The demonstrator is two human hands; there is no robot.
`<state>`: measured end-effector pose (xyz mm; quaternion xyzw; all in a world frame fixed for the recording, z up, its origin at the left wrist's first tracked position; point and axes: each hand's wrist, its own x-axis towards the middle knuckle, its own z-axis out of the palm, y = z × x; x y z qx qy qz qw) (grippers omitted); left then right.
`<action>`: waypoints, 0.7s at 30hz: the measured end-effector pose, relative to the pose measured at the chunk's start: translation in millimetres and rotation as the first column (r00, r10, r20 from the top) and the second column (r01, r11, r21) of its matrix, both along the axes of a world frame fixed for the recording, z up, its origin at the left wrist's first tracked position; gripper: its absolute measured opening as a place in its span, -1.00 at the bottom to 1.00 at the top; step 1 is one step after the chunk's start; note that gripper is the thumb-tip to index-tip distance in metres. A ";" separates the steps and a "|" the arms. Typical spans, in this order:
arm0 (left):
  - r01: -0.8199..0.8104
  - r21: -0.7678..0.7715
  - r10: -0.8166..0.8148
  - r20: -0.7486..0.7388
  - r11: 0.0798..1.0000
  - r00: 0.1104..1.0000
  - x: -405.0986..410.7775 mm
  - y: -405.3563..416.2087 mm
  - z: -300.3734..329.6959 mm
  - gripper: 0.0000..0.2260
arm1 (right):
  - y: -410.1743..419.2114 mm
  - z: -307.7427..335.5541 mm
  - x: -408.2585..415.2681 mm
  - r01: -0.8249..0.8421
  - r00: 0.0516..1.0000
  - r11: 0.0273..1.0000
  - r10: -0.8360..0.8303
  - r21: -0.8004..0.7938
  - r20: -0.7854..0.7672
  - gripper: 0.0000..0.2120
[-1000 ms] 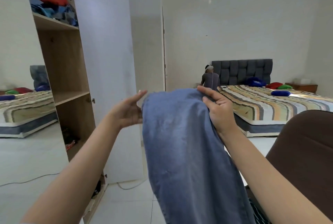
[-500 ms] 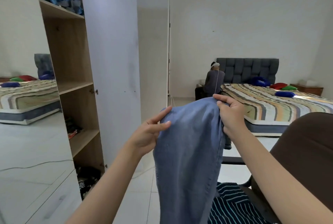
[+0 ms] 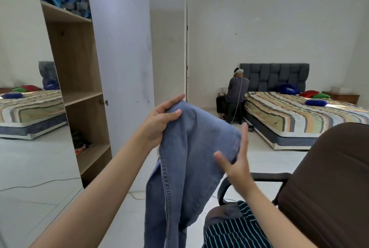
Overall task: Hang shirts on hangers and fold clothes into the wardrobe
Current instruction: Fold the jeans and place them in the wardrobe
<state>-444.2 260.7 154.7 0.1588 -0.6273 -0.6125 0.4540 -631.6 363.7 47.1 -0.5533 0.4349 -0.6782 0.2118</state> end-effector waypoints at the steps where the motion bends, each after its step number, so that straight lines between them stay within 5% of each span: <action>1: -0.002 -0.010 0.002 0.000 1.000 1.000 0.0 -1.9 2.2 -0.65 | 0.9 -8.1 10.2 0.012 0.998 1.000 -0.013 -0.015 -0.054 0.00; 7: 0.071 -0.080 -0.056 0.167 0.994 0.984 28.4 -15.2 14.6 -0.53 | 3.5 10.7 33.8 0.139 0.951 0.946 -0.210 -0.292 -0.227 -0.29; 15: 0.051 -0.022 -0.035 0.470 0.998 0.882 72.2 -33.5 21.5 -0.50 | -5.2 61.1 20.5 0.047 0.995 0.974 -0.065 -0.221 -0.076 -0.58; 17: 0.047 0.055 -0.064 0.365 0.997 0.929 76.4 -33.0 11.4 -0.37 | -6.4 69.5 24.8 0.048 0.997 0.972 -0.062 -0.229 -0.054 -0.65; 21: 0.245 0.225 -0.232 -0.084 0.943 0.969 76.0 -23.7 -26.4 -0.27 | -13.6 86.9 21.0 0.046 0.996 0.963 -0.023 -0.266 0.088 -0.65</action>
